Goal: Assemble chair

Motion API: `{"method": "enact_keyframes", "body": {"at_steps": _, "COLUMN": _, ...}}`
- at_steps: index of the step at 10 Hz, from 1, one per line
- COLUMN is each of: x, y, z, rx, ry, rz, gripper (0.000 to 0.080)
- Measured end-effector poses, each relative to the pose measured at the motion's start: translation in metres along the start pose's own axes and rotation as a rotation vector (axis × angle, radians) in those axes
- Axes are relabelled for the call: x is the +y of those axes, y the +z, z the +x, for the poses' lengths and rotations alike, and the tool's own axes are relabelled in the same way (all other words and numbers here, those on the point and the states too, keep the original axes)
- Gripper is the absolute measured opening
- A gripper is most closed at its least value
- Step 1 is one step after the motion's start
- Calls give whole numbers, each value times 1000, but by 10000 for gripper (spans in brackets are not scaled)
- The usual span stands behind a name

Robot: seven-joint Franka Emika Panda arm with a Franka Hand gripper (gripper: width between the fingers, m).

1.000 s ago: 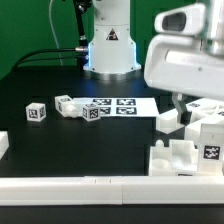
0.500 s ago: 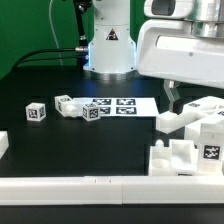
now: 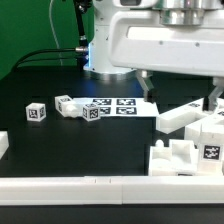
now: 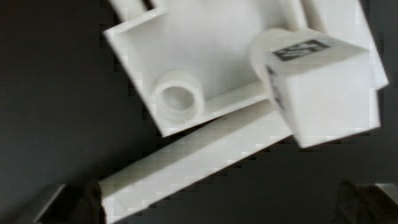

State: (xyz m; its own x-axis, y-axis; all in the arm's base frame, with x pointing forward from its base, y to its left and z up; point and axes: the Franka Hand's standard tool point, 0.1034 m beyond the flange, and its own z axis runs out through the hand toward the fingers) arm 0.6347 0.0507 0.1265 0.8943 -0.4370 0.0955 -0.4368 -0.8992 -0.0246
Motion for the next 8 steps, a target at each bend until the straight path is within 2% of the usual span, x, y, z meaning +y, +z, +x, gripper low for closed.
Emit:
{"method": "enact_keyframes", "body": {"at_steps": 4, "x": 1, "y": 3, "z": 0, "rx": -2, "ry": -209, "rz": -5, "gripper": 649}}
{"method": "enact_keyframes", "body": {"at_steps": 5, "x": 6, "y": 3, "z": 0, "rx": -1, "ry": -289, "rz": -1, "gripper": 649}}
{"method": "enact_keyframes", "body": {"at_steps": 8, "x": 41, "y": -4, "z": -9, "rx": -29, "ry": -510, "rz": 7, "gripper": 649}}
